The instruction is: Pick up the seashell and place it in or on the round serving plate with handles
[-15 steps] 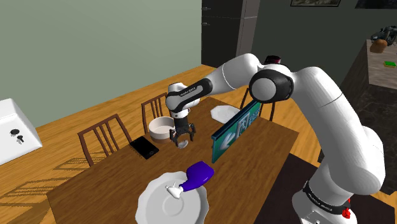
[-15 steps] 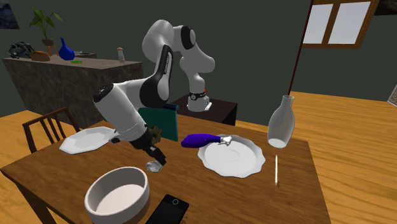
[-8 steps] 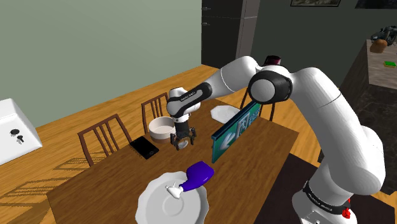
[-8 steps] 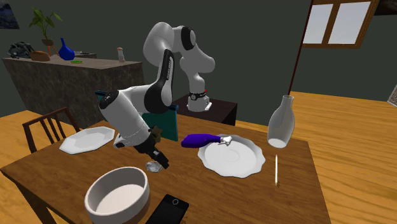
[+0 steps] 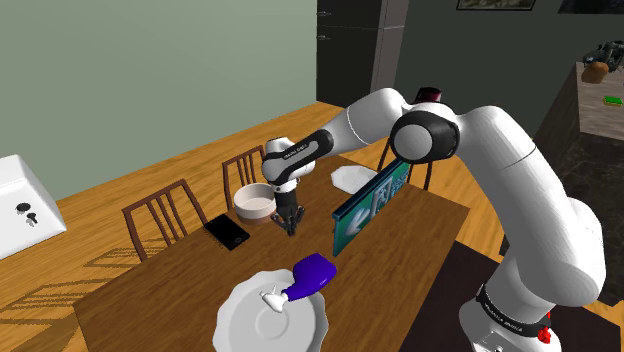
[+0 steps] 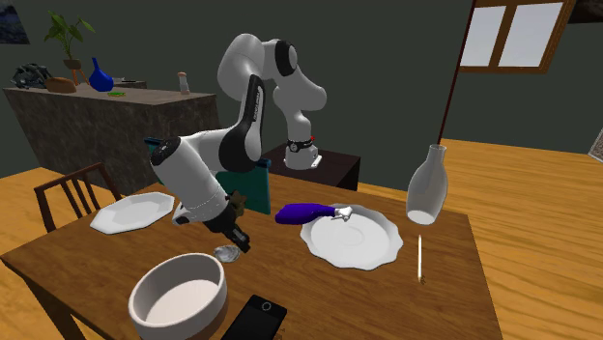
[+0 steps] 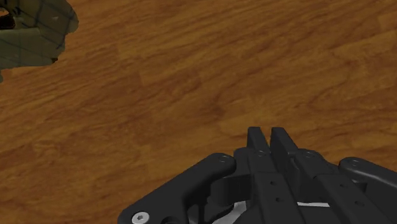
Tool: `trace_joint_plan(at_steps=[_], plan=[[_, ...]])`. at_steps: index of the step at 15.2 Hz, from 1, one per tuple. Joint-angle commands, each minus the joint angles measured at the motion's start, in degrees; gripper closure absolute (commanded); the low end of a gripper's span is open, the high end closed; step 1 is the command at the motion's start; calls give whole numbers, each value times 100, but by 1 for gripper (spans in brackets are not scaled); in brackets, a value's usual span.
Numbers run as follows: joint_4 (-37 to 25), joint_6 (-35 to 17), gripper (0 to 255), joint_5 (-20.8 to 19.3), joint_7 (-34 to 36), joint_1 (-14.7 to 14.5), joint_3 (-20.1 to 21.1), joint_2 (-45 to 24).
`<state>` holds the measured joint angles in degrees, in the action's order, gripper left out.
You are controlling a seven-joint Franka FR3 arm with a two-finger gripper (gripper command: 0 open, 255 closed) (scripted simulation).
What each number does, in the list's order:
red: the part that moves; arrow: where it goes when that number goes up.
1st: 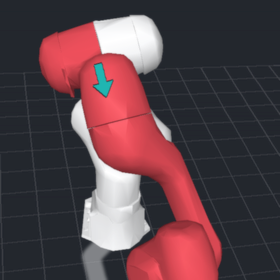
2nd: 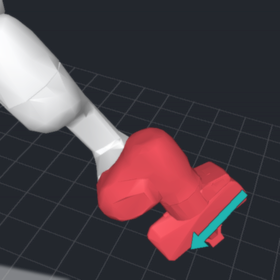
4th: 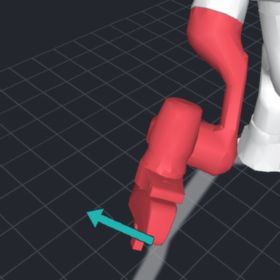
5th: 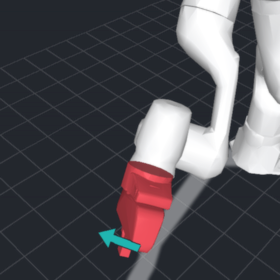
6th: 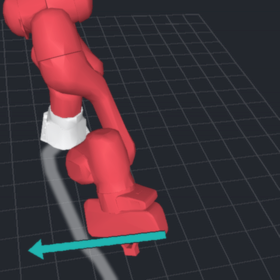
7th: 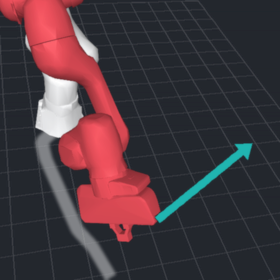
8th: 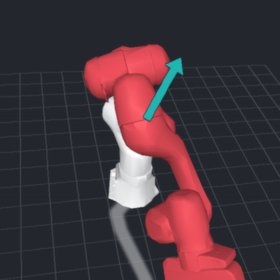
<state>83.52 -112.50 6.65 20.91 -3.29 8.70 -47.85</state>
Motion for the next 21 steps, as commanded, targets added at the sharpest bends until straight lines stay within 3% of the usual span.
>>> trace_joint_plan(at_steps=[1, 6, 7, 12, 21], plan=[[0, 0, 255, 0, 0, 0, 0, 0], [0, 0, 255, 0, 0, 0, 0, -1], [0, 0, 0, 0, 0, 0, 0, -1], [333, -760, 0, -621, 756, -452, -477, 570], [493, -1196, 0, -628, 760, -471, -485, 294]])
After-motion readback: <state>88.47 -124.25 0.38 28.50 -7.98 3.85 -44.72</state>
